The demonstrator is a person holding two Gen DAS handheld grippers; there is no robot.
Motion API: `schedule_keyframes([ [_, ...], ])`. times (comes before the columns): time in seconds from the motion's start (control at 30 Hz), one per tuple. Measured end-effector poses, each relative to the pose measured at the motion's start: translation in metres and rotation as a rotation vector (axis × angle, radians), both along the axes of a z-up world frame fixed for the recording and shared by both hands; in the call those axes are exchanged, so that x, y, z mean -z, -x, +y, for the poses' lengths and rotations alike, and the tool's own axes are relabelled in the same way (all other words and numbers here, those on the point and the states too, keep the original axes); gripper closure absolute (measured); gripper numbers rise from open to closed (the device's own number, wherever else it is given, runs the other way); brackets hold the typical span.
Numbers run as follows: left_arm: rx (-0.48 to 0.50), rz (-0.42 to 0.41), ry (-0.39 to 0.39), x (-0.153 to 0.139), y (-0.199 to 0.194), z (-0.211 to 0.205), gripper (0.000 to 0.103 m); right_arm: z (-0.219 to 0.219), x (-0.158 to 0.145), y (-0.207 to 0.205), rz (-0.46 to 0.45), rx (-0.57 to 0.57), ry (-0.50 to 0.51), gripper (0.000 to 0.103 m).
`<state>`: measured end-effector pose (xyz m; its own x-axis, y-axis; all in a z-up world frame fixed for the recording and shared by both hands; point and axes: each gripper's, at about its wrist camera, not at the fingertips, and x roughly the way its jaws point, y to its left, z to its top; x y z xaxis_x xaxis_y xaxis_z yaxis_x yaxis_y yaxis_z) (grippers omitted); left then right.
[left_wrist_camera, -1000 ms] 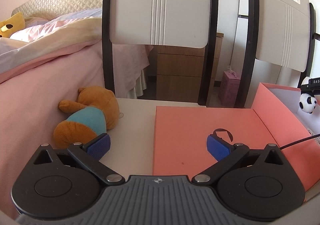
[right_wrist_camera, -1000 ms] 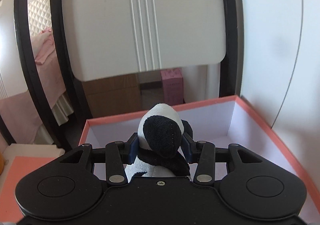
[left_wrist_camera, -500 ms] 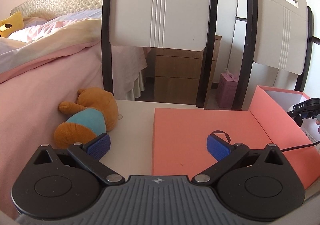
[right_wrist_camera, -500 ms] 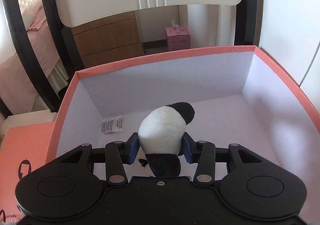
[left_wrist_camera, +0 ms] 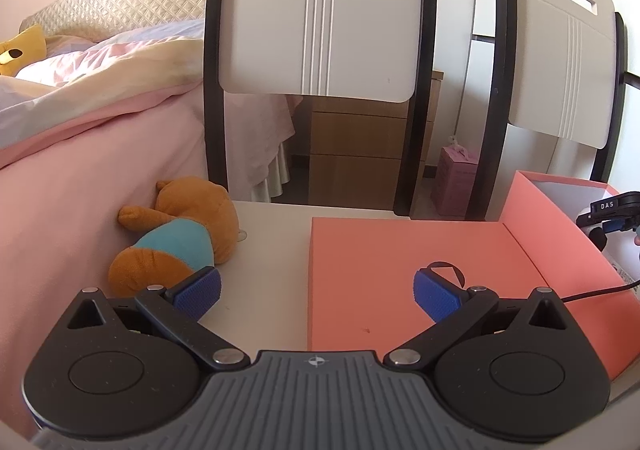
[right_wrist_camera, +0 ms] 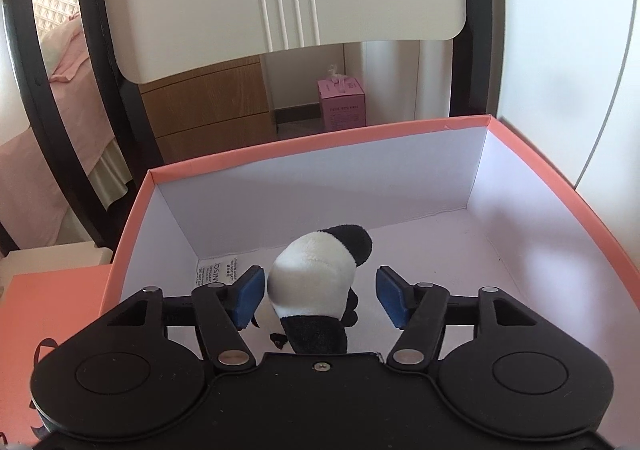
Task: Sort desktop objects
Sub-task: 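Carry the panda plush with the right gripper over the open pink shoebox, then lower the panda into the shoebox and open the right gripper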
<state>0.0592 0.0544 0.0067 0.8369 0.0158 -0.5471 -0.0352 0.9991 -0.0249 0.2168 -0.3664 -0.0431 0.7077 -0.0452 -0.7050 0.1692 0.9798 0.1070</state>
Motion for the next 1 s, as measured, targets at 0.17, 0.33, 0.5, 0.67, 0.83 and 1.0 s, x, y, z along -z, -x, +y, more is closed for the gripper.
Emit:
schedule_keyframes([
  [0.17,0.001,-0.029,0.019,-0.004,0.002,0.005,0.0,-0.003,-0.01,0.006,-0.056,0.047,-0.003,0.011],
  [0.33,-0.004,-0.035,0.021,-0.004,0.003,0.01,0.0,0.002,-0.019,0.017,-0.108,0.062,-0.027,0.008],
  [0.5,-0.003,-0.027,0.016,-0.002,0.001,0.011,0.0,0.013,-0.037,0.037,-0.178,0.062,-0.036,0.002],
  [0.67,0.002,-0.028,0.003,-0.001,0.002,0.01,0.0,0.033,-0.057,0.061,-0.269,0.055,-0.024,0.001],
  [0.83,0.005,-0.027,0.003,0.001,0.004,0.012,0.0,0.052,-0.065,0.08,-0.319,0.027,-0.041,0.001],
  [1.0,-0.002,-0.031,0.009,0.002,0.007,0.016,0.0,0.078,-0.075,0.097,-0.357,-0.042,-0.055,0.001],
])
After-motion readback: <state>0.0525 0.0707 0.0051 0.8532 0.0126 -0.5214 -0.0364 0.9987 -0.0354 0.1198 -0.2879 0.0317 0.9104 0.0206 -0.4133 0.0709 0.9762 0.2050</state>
